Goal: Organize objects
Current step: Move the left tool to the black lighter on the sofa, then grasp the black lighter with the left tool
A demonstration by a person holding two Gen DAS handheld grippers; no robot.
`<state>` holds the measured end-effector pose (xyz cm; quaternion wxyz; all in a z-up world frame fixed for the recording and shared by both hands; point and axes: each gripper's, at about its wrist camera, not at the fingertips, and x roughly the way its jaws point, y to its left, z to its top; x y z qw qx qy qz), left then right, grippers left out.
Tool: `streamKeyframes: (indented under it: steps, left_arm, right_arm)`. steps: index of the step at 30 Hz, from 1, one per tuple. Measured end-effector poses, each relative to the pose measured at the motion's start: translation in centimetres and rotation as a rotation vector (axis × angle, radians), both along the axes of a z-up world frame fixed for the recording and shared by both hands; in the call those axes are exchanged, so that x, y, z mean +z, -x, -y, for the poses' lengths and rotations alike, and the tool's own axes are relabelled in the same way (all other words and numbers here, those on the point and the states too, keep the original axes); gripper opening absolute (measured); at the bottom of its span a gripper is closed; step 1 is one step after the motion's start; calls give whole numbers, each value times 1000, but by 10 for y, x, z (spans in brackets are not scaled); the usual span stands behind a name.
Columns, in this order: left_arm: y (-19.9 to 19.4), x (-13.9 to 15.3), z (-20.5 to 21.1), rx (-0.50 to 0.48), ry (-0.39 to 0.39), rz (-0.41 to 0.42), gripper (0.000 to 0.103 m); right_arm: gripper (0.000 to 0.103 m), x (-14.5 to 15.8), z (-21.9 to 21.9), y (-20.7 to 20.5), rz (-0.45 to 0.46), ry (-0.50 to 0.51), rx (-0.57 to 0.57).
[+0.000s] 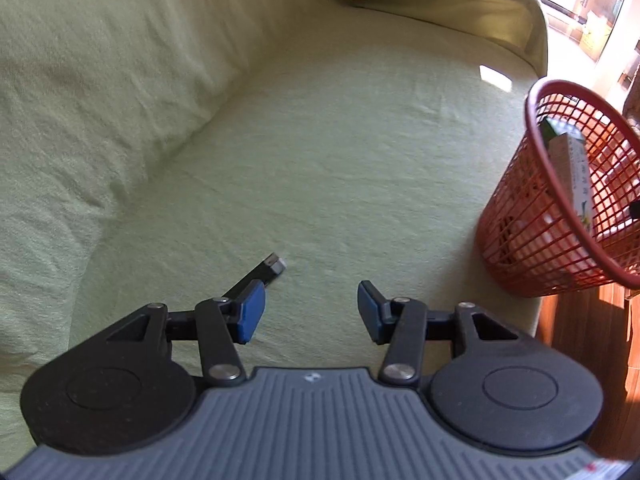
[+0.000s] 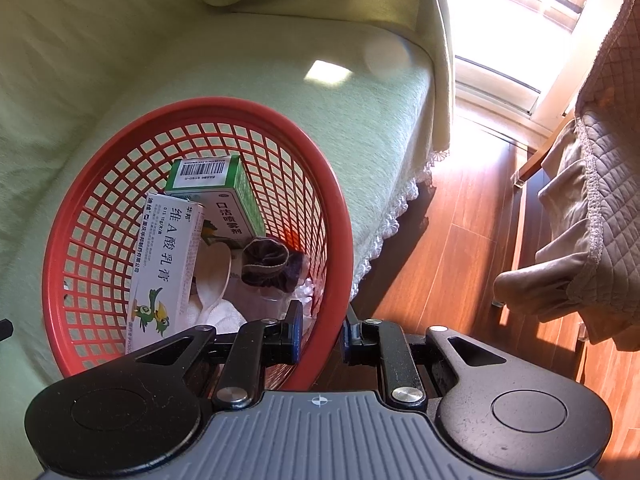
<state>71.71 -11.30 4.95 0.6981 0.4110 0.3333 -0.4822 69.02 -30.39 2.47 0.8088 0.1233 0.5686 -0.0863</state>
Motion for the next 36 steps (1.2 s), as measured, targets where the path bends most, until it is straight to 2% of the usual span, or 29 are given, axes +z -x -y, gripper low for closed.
streamKeyframes:
  steps: [5,14,30,36]
  left_arm:
    - [-30,-26,-12,7,-37,27,46]
    - [-61,-66,-10,-49,-86,57,46]
    - [-80,-114,24,-124,-141,79,45]
    - [-88,-120,35,-155,-156,69,44]
  right_arm:
    - [15,0,-1,0,-5,10,1]
    - [15,0,-4,-2,-10,27,2]
    - [15,-1,-6,-5,-20,51,1]
    - [15,-1,-6,-6,-25,50,2]
